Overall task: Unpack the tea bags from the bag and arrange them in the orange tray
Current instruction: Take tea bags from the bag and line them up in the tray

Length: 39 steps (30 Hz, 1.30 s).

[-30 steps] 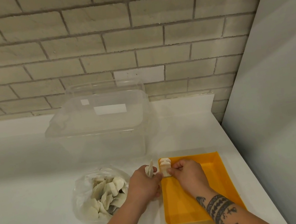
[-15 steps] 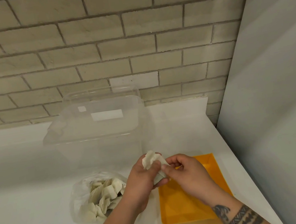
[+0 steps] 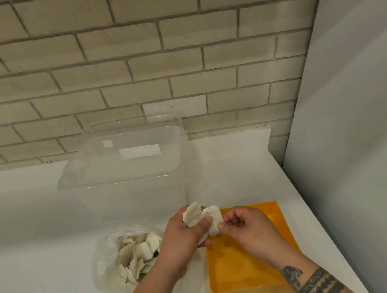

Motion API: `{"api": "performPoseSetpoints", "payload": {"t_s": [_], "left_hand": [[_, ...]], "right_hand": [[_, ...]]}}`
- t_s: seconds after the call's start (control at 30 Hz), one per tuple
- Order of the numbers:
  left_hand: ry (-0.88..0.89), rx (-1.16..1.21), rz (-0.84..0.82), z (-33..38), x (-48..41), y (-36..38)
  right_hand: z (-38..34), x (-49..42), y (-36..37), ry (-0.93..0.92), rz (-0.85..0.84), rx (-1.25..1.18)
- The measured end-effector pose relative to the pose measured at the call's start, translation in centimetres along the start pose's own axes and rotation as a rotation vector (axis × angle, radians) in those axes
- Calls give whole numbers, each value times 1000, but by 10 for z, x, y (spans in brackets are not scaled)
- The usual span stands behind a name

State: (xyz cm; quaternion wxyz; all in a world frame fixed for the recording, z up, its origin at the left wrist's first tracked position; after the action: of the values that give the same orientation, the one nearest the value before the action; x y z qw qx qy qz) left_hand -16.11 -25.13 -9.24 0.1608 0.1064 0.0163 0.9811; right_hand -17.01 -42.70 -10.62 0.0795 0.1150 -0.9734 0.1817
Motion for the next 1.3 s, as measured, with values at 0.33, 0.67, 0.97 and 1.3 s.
{"api": "performPoseSetpoints", "payload": {"t_s": [0.33,0.67,0.97,1.3], "left_hand": [[-269,-268,141,-24,-17,-7],[-319,-372,98,-36,-22,-7],[-310,-387,94,-38,-23,-9],[-319,-401,99,-35,-19,-7]], "right_hand": [[31,-24,-2,180,102,91],[44,-46,28,267,20,221],[47,-50,34,290,63,249],[43,-44,30,270,56,241]]}}
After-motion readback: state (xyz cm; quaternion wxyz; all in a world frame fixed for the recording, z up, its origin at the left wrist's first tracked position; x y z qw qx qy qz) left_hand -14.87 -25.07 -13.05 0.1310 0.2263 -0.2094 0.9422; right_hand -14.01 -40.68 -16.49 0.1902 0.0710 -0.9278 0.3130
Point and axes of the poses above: each hand's wrist, its own x-axis away from the middle knuckle, its own y-axis out of the palm, z = x × y, the point moved 2 cm from there along -x, towards the middle knuckle, and after that the axes turned 15 degrees about -z, right-handed, at the moved point
